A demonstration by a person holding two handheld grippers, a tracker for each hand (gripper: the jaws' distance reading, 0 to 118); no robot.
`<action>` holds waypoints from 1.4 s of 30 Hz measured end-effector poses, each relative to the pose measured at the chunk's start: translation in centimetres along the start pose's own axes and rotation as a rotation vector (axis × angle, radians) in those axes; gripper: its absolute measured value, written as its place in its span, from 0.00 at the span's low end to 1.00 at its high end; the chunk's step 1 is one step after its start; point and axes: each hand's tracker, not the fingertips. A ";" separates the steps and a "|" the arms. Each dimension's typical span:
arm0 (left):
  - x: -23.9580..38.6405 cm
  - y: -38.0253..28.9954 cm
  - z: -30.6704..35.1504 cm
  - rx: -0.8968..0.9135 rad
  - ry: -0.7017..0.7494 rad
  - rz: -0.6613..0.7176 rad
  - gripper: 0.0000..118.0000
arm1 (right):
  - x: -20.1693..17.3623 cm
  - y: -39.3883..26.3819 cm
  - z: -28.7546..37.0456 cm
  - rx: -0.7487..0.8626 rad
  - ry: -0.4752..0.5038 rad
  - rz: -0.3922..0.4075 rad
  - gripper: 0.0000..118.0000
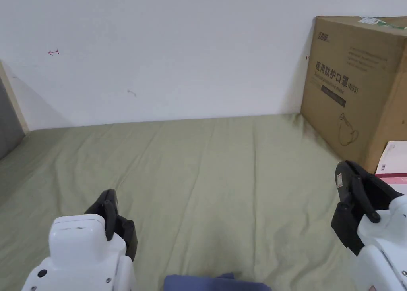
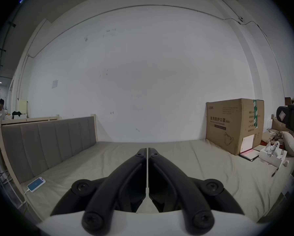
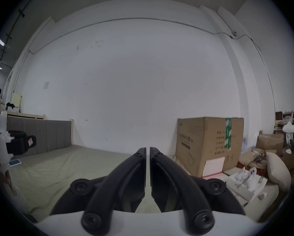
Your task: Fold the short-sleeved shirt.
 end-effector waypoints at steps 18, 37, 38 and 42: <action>-3.2 -3.0 -1.5 -0.269 -0.127 -0.048 0.01 | -0.3 -18.1 -10.1 -1.193 0.566 -0.613 0.04; -10.2 -25.4 -14.4 -1.185 -0.857 1.108 1.00 | -0.4 -23.3 -10.6 -1.331 0.438 -0.498 0.04; -9.6 -26.7 -14.9 -1.222 -0.852 1.125 1.00 | -0.2 -23.4 -10.6 -1.333 0.434 -0.517 0.04; -5.3 -26.7 -15.8 -1.133 -1.059 1.268 1.00 | 0.0 -23.6 -10.6 -1.335 0.431 -0.546 0.04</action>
